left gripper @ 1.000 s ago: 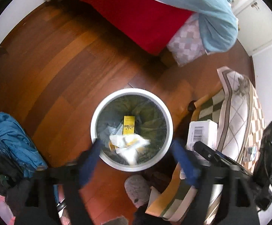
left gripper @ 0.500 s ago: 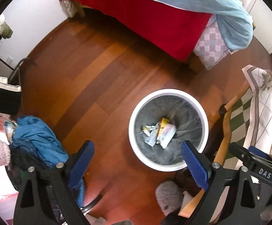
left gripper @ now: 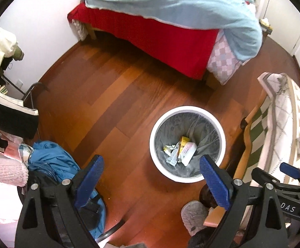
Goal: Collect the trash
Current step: 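Move both tools back toward the table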
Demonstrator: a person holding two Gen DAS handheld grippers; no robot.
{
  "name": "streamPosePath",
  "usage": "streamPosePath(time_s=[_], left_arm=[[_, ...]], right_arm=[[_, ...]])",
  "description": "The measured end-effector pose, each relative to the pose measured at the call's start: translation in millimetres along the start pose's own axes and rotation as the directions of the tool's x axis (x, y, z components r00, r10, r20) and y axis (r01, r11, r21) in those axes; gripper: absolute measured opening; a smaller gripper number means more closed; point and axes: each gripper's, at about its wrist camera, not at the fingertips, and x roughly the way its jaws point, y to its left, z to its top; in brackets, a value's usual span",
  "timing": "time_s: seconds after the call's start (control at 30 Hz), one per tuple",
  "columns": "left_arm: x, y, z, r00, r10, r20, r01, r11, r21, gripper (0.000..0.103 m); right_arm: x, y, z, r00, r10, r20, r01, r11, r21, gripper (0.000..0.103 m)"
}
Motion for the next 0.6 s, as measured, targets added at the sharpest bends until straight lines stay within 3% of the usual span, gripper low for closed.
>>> streamPosePath(time_s=[0.33,0.6], left_arm=[[-80,-7,-6,0.991,-0.046,0.127,0.042,0.999,0.032,0.094],[-139,-28,-19,0.975,-0.063,0.213,0.05,0.997,0.063,0.094]], right_arm=[[-81,5,-23,0.992,0.029,0.125,-0.029,1.0,-0.004,0.099],[-159,-12,-49,0.966,0.089,0.244,-0.1,0.994,0.034,0.099]])
